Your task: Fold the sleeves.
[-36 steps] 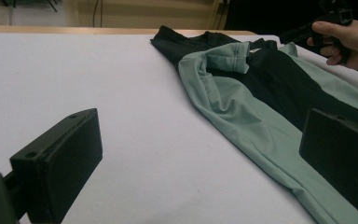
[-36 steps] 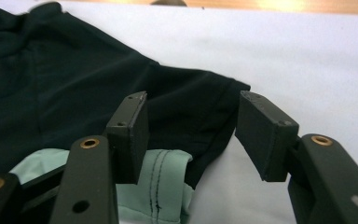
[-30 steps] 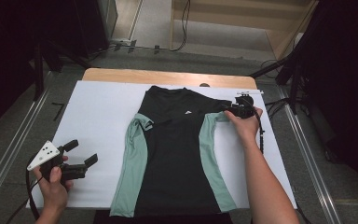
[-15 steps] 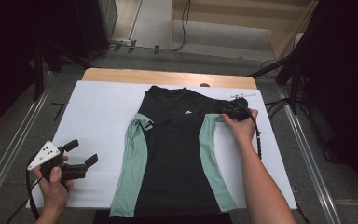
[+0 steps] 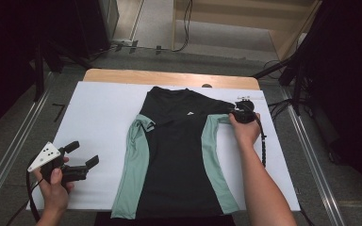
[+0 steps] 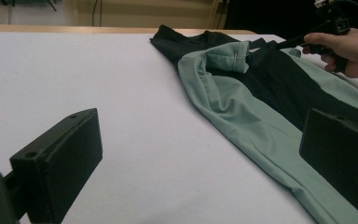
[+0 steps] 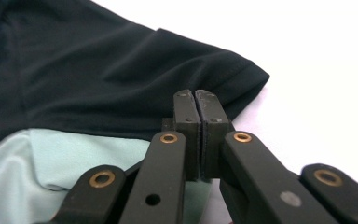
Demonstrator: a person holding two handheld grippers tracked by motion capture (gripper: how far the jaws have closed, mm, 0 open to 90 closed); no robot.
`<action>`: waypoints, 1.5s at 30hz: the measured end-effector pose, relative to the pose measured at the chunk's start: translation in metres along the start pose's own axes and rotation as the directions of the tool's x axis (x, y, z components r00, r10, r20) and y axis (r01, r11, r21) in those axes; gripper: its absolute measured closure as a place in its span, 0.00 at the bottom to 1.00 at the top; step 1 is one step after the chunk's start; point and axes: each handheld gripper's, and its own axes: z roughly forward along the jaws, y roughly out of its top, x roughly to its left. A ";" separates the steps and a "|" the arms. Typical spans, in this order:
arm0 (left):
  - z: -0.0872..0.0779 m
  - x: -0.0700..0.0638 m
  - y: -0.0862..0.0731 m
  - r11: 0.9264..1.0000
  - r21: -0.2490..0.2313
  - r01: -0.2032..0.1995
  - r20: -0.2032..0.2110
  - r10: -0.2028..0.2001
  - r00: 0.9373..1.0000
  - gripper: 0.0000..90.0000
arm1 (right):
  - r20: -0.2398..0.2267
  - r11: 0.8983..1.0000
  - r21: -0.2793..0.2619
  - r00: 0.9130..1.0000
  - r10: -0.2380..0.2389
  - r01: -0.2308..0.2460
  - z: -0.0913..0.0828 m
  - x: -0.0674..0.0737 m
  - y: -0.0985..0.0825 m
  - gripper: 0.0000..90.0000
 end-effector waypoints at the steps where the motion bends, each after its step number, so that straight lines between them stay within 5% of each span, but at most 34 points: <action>1: 0.000 0.000 0.000 1.000 0.000 0.000 0.001 0.000 1.000 0.00 | -0.001 1.000 -0.003 1.000 0.001 -0.001 -0.001 0.000 0.000 0.97; 7: 0.000 0.000 0.000 1.000 0.003 -0.007 0.006 0.007 1.000 0.00 | -0.049 0.999 -0.049 0.999 -0.004 0.001 -0.014 0.006 0.006 0.97; 21: 0.000 0.000 0.000 1.000 0.005 -0.010 0.006 0.010 1.000 0.00 | -0.049 0.999 -0.051 0.999 -0.002 0.000 -0.014 0.006 0.007 0.97; 22: 0.000 -0.001 0.000 1.000 0.005 -0.010 0.006 0.010 1.000 0.00 | -0.153 0.990 -0.142 0.988 -0.018 -0.004 -0.043 0.015 0.018 0.97; 45: 0.000 0.000 0.000 1.000 0.004 -0.012 0.012 0.012 1.000 0.00 | -0.236 0.973 -0.218 0.963 -0.133 0.081 -0.063 0.067 0.035 0.97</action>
